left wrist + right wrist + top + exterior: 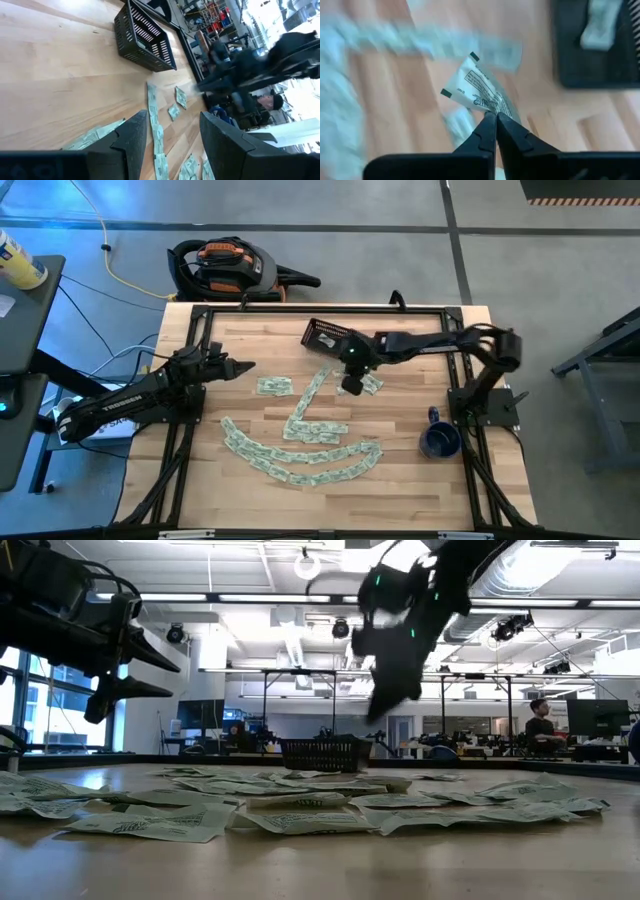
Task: Pick and place Stevia / Truvia into bins
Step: Put the stevia packet into the black bin
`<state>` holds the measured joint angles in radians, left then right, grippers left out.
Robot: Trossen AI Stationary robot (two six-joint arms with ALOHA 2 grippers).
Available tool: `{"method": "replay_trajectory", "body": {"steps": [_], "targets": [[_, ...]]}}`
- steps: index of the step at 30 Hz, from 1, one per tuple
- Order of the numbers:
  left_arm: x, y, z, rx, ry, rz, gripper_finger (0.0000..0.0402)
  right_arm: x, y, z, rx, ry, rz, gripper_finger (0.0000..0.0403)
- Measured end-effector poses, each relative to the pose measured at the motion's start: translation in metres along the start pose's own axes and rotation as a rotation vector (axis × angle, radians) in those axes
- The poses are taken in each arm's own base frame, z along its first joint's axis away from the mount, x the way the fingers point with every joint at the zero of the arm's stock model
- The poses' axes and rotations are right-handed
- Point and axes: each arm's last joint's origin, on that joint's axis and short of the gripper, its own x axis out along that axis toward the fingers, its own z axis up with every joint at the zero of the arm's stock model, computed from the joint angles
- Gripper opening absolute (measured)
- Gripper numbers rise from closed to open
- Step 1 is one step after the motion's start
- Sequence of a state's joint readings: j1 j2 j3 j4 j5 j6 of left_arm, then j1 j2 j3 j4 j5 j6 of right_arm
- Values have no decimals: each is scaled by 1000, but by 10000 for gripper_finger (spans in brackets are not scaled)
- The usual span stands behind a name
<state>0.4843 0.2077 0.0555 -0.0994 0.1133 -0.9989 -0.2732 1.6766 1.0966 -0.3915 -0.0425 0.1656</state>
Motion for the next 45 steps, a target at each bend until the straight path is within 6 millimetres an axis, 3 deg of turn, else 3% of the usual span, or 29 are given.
{"method": "replay_trajectory", "body": {"steps": [3,5,10,15,21,27,33,35,40,45], "targets": [[0,0,0,0,-7,5,216,-18,-12,15,111,-153,-55,3],[0,0,0,0,-14,10,216,-18,-27,22,186,-209,-80,3],[0,1,1,-1,-22,16,216,12,-62,26,292,-246,-73,7],[0,1,1,-20,-21,16,216,39,-80,24,359,-250,-44,48],[0,1,1,-34,-22,15,216,42,-86,17,407,-204,-128,117],[0,1,1,-57,-22,15,216,4,-69,25,208,-217,-108,163],[0,1,1,-54,-22,15,216,-16,-54,-17,25,214,-74,176],[0,1,1,-44,-22,16,216,-16,-42,-22,-51,269,-12,175],[0,1,1,-22,-22,17,216,-4,-2,-18,-302,185,100,168],[0,1,1,-23,-23,19,216,22,16,-17,-359,130,90,163]]}}
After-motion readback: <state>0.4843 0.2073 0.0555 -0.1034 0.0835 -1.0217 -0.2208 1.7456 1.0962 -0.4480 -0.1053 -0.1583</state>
